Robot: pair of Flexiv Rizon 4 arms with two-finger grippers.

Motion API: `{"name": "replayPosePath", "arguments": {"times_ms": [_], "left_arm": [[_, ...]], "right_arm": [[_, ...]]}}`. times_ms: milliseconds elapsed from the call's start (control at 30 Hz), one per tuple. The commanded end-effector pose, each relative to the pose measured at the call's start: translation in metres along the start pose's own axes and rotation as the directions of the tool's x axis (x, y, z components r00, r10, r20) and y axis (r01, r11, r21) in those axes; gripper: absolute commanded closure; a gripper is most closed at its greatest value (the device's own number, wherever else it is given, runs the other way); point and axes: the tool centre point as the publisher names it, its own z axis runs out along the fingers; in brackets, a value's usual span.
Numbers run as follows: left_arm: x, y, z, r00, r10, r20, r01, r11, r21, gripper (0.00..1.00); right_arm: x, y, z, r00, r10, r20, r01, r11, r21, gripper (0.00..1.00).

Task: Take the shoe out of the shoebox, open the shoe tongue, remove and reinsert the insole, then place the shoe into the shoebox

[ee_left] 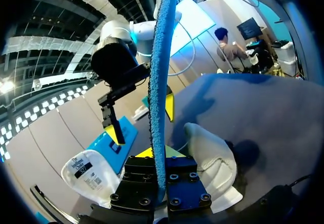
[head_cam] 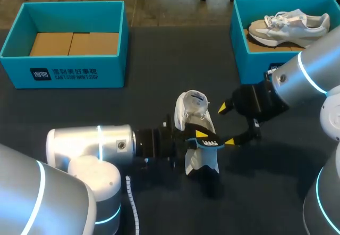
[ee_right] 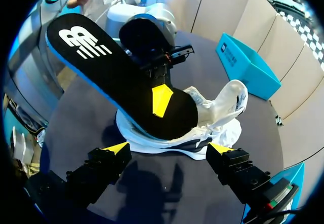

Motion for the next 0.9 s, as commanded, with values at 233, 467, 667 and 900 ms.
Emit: {"name": "replayPosePath", "arguments": {"times_ms": [233,467,667,900], "left_arm": [[-0.004,0.0,0.002,1.0,0.001,0.005,-0.001,1.0,-0.004,0.7],[-0.007,-0.007,0.001,1.0,0.006,0.017,-0.006,1.0,0.014,0.71],[-0.012,-0.017,-0.003,1.0,0.019,0.022,-0.02,0.999,0.025,0.66],[-0.011,-0.026,-0.008,1.0,0.008,0.019,-0.008,1.0,0.027,0.62]], "right_arm": [[0.0,0.001,0.001,1.0,0.0,0.001,0.0,1.0,0.002,0.0],[0.0,0.001,0.001,1.0,0.0,0.001,0.0,1.0,0.002,0.0],[0.0,0.001,0.001,1.0,0.0,0.001,0.0,1.0,0.002,0.0],[0.0,0.001,0.001,1.0,0.0,0.001,0.0,1.0,0.002,0.0]]}}
